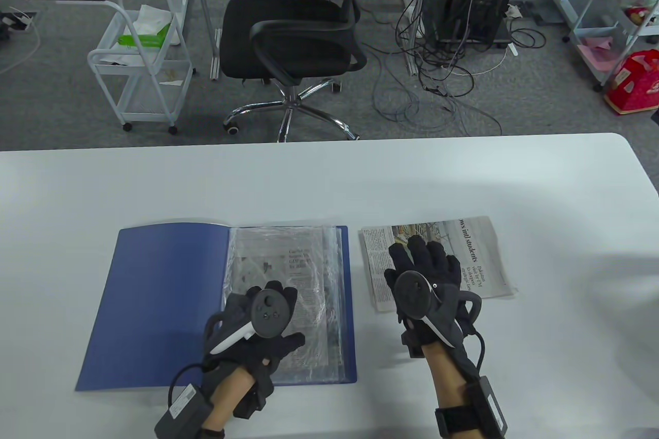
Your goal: Pull newspapers from file folder
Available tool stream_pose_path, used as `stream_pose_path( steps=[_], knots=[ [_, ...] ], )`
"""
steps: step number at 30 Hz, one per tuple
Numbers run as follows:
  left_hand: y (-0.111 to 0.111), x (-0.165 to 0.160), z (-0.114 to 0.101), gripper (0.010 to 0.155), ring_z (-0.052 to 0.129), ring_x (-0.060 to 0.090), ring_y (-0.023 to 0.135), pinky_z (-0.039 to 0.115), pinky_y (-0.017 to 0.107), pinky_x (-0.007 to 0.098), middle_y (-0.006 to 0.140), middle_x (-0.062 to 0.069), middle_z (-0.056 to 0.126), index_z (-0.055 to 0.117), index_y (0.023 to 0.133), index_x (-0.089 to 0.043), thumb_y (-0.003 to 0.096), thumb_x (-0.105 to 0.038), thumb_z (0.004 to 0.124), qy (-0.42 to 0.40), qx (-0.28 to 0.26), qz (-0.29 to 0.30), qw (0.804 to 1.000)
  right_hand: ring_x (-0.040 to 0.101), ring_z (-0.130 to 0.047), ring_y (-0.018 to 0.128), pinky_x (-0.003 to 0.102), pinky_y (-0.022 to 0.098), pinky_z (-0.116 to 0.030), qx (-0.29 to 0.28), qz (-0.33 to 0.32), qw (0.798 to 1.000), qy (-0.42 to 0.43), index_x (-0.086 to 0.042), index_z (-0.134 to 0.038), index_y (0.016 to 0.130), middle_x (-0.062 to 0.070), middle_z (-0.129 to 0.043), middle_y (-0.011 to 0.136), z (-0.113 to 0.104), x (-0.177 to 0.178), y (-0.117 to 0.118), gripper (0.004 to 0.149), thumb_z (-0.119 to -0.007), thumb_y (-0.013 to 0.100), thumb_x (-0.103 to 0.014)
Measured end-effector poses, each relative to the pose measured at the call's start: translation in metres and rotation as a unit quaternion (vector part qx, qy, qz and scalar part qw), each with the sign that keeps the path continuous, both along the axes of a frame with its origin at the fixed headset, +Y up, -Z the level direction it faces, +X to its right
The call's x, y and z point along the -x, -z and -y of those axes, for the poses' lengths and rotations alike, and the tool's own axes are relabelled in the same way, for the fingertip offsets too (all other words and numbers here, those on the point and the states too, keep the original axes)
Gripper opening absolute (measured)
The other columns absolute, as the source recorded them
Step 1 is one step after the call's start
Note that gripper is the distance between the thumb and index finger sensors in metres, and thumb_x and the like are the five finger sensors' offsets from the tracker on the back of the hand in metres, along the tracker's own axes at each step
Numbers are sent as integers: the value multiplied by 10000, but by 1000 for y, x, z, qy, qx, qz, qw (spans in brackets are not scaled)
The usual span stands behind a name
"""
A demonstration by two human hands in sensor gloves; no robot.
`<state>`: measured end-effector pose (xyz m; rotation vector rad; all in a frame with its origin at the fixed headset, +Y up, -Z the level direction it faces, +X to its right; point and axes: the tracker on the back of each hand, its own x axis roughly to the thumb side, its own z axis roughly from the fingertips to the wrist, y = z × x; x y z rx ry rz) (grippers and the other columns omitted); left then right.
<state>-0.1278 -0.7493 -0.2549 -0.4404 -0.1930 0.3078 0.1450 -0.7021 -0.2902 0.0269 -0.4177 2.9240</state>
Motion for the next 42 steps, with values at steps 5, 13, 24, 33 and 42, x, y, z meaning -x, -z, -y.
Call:
stream_pose_path(
  steps=[5,13,24,33,42],
  knots=[
    [5,-21,38,880,104,593,950,272,646,698,1112,205,44,213,1098,-182,456,-579,666,61,85,-60,993,410,-690,1007,661,686,-544,-4,-9,1000,-1,-380,-707,931,28,-687,1080,-1,2,-2,543,-722,403,-506],
    [8,0,3,631,664,540,953,691,621,614,1129,236,554,661,1081,-124,505,-379,696,-1,-44,-124,991,405,-700,1003,659,685,-550,-3,-13,1000,-3,-379,-709,930,30,-692,1078,0,4,-3,543,-722,403,-507],
    [-26,149,-36,640,729,547,975,679,630,631,1133,264,630,717,1080,-83,510,-375,696,-207,-121,-334,912,398,-729,986,652,677,-572,-16,-14,999,26,-374,-715,926,41,-712,1064,-5,0,-5,538,-720,404,-504],
    [-31,206,-3,651,612,551,1008,603,660,640,1152,255,549,661,1094,-83,509,-364,715,-148,-51,-426,891,399,-746,972,650,668,-584,-4,-11,1000,21,-367,-718,925,48,-719,1056,1,-4,-4,540,-722,402,-502],
    [-37,226,-10,789,458,589,1036,501,686,667,1172,279,309,362,1127,-76,505,-391,731,-108,-78,-461,877,400,-751,969,650,667,-587,1,-6,1000,27,-360,-711,930,54,-718,1057,2,-7,-2,548,-723,402,-504]
  ],
)
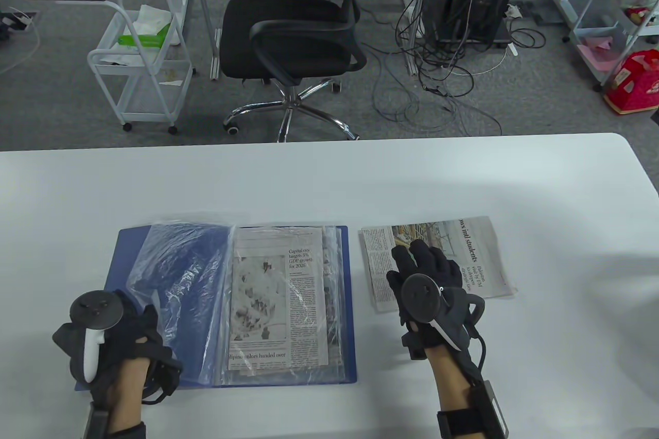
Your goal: Pull newspapers from file folder
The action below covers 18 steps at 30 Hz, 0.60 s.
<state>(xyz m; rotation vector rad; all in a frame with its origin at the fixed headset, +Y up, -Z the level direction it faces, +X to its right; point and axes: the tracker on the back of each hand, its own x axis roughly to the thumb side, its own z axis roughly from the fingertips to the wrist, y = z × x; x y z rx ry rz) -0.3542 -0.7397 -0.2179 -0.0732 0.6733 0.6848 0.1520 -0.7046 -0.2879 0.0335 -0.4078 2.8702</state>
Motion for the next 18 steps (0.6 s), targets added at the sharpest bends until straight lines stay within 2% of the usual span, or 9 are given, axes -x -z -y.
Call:
stream_pose_path(
  steps=[3,6,10,12,13,15,18],
  knots=[
    [-4,-7,-20,735,498,598,1035,520,682,673,1175,290,347,505,1141,-76,508,-384,716,39,-46,13,998,401,-752,968,650,667,-587,2,0,1000,-1,-352,-706,935,56,-719,1056,0,0,0,555,-723,402,-505],
    [-5,-22,-40,682,524,576,1042,530,687,661,1187,249,413,603,1127,-109,507,-366,722,92,-92,62,990,401,-751,968,650,666,-588,2,0,1000,-1,-352,-706,935,58,-719,1055,0,0,0,555,-721,402,-505],
    [-4,-59,-58,619,574,542,1056,541,705,643,1196,180,549,729,1090,-168,501,-359,749,148,-135,168,965,401,-754,966,650,665,-589,-1,0,1000,2,-352,-708,933,59,-721,1054,0,0,0,553,-721,402,-505],
    [-3,-81,-61,597,607,527,1052,550,703,636,1183,167,614,785,1063,-177,495,-358,766,172,-133,215,952,399,-756,965,650,664,-590,-1,-1,1000,2,-349,-714,931,61,-723,1052,0,0,0,552,-721,401,-504],
    [-1,-97,-60,592,616,529,1054,550,709,636,1183,158,633,798,1059,-186,494,-361,769,191,-122,269,936,401,-756,965,649,665,-590,-1,-1,1000,1,-351,-712,931,61,-723,1052,0,0,0,552,-721,402,-505],
    [0,-119,-56,590,610,508,1063,547,714,625,1187,138,632,791,1058,-206,493,-373,771,211,-104,339,911,402,-756,964,649,665,-591,1,-1,1000,1,-352,-712,931,60,-724,1052,0,0,0,551,-721,402,-505],
    [3,-164,-33,633,593,498,1069,540,719,614,1196,138,597,724,1085,-206,486,-401,778,214,-60,466,856,397,-759,966,649,666,-591,6,-2,1000,-1,-354,-713,932,56,-725,1053,2,1,1,550,-720,403,-506]
  ],
)
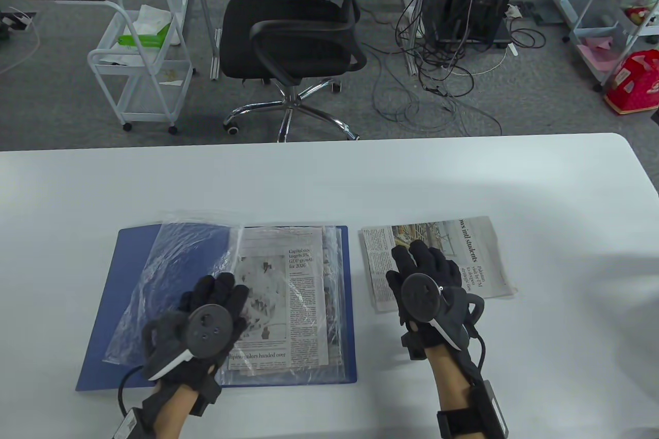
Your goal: Pull newspapers from file folder
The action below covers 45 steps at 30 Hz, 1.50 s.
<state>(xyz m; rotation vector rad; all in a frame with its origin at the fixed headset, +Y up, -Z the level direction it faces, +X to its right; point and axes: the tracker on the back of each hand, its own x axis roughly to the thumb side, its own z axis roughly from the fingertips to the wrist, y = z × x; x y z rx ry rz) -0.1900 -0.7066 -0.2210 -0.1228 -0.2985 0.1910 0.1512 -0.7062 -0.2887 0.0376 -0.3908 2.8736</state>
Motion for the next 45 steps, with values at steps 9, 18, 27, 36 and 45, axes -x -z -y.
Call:
stream_pose_path(
  steps=[9,18,27,36,45],
  knots=[
    [7,-41,67,875,291,510,1061,368,719,631,1185,154,232,367,1132,-169,440,-493,794,80,204,77,973,387,-778,961,646,670,-599,17,-13,1000,-16,-359,-714,932,50,-730,1054,7,11,0,550,-719,403,-510],
    [8,-48,68,748,437,464,1044,505,707,601,1146,92,350,477,1072,-220,435,-458,790,118,164,58,978,350,-791,982,625,700,-610,55,-60,997,-13,-404,-699,940,7,-722,1076,3,62,14,552,-711,404,-535],
    [7,-50,67,719,480,435,1035,527,703,569,1134,81,388,510,1054,-229,433,-454,794,128,154,54,978,325,-798,980,598,696,-640,141,-72,987,8,-424,-703,925,-22,-730,1068,-4,163,107,513,-696,416,-485],
    [8,-49,67,728,474,427,1026,524,699,562,1125,96,388,509,1058,-217,435,-454,800,118,158,58,979,263,-861,854,549,682,-677,199,-17,977,-80,-400,-833,798,-73,-884,852,42,202,156,425,-842,373,-403],
    [7,-47,68,732,435,429,1030,505,702,571,1131,93,349,479,1070,-228,444,-449,788,111,167,57,978,255,-809,896,569,715,-622,202,40,979,-9,-402,-774,775,-110,-818,865,39,200,169,377,-788,398,-375]
  ],
)
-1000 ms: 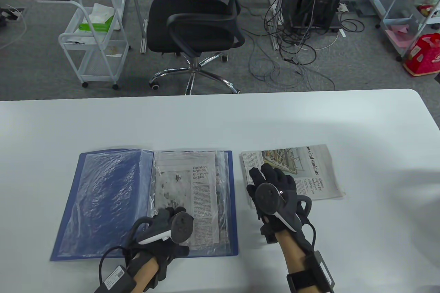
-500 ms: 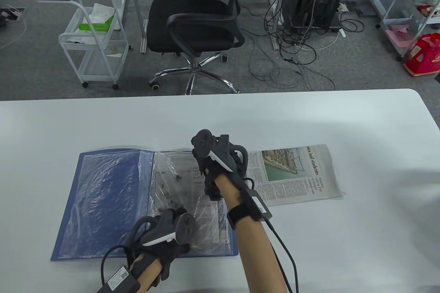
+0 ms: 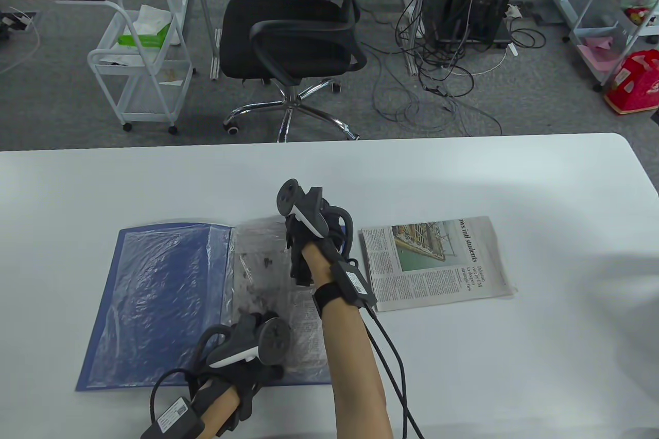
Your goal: Pull newspapers from file folder
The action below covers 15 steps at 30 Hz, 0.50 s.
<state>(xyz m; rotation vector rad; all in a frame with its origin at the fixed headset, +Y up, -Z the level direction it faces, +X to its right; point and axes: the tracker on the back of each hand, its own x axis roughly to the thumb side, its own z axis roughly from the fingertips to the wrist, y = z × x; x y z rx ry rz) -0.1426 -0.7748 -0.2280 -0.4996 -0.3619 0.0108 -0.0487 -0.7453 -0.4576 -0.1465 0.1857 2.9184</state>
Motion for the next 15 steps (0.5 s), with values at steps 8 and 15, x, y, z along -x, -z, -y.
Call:
stream_pose_path(
  steps=[8,15],
  knots=[
    [-1,2,2,767,368,485,1039,453,704,612,1156,103,277,414,1098,-222,454,-445,767,-4,16,-9,1000,226,-882,777,548,698,-658,30,-38,999,1,-429,-736,865,-94,-852,807,-1,-2,2,507,-837,369,-416],
    [-1,4,3,777,311,502,1038,416,704,626,1165,94,224,371,1108,-263,458,-447,756,-9,24,-13,1000,208,-936,763,522,668,-711,-17,1,999,43,-448,-771,780,-111,-895,835,-14,2,9,383,-791,403,-385]
  ],
)
